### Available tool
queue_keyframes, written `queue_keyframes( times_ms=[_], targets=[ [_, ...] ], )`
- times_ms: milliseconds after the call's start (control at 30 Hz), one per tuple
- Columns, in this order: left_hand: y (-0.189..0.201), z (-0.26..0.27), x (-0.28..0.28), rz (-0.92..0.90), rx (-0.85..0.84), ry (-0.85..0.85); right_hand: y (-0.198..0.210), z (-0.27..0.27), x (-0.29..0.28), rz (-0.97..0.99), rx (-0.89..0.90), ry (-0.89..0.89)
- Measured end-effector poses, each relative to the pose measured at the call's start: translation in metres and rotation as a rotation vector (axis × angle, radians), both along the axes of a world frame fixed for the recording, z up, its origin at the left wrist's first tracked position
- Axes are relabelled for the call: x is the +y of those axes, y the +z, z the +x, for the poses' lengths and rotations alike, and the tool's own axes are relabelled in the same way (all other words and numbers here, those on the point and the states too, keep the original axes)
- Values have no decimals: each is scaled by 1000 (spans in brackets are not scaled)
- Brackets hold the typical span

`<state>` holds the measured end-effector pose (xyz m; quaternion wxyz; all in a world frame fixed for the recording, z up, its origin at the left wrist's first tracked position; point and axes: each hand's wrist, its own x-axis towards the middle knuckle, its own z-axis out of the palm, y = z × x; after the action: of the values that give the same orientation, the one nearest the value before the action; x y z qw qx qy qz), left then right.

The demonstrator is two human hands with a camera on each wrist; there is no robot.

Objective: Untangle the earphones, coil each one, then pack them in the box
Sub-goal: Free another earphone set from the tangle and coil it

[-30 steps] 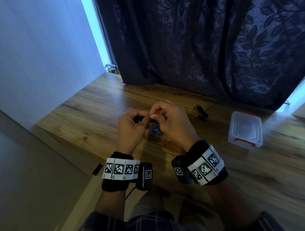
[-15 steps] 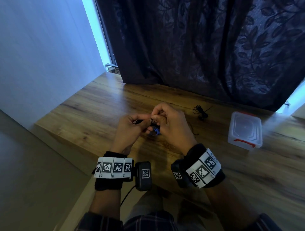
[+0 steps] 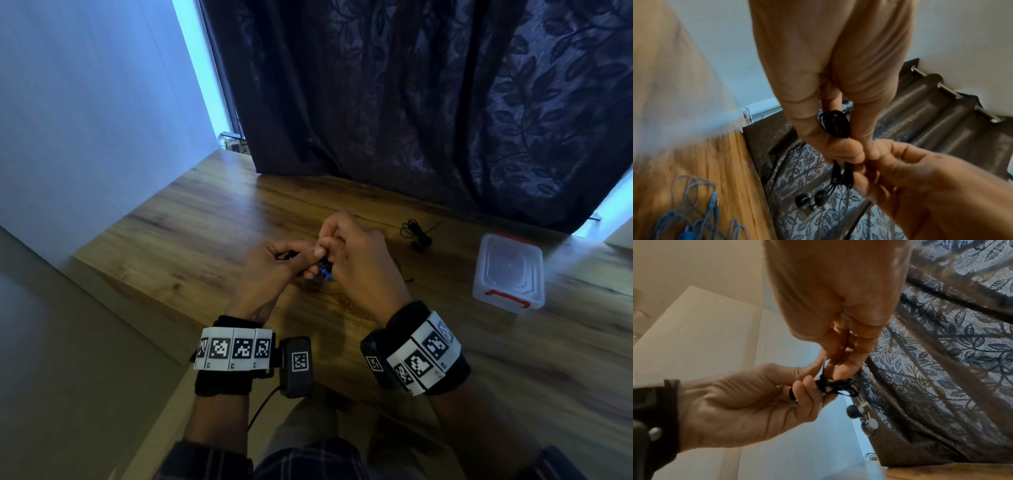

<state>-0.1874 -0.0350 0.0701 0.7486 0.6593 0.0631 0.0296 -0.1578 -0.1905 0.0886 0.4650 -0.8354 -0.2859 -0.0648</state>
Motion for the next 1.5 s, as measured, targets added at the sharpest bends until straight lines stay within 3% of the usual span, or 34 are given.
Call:
queue_keyframes(
  times_ms=[567,800,1167,1333,1500],
  targets=[
    [-9,5,-13,329,-85,140,-1,4,9,220,196,-126],
    [-11,7,-5,283,-77,154,-5,14,2,114,253,-47],
    [-9,6,-9,191,-52,54,-12,15,8,182,216,-113],
    [-13,9,-13,251,-68,99,-17,12,16,205,178,-152],
    [-28,12,-16,297,-72,56,-22,21,-1,109,277,-130]
  ],
)
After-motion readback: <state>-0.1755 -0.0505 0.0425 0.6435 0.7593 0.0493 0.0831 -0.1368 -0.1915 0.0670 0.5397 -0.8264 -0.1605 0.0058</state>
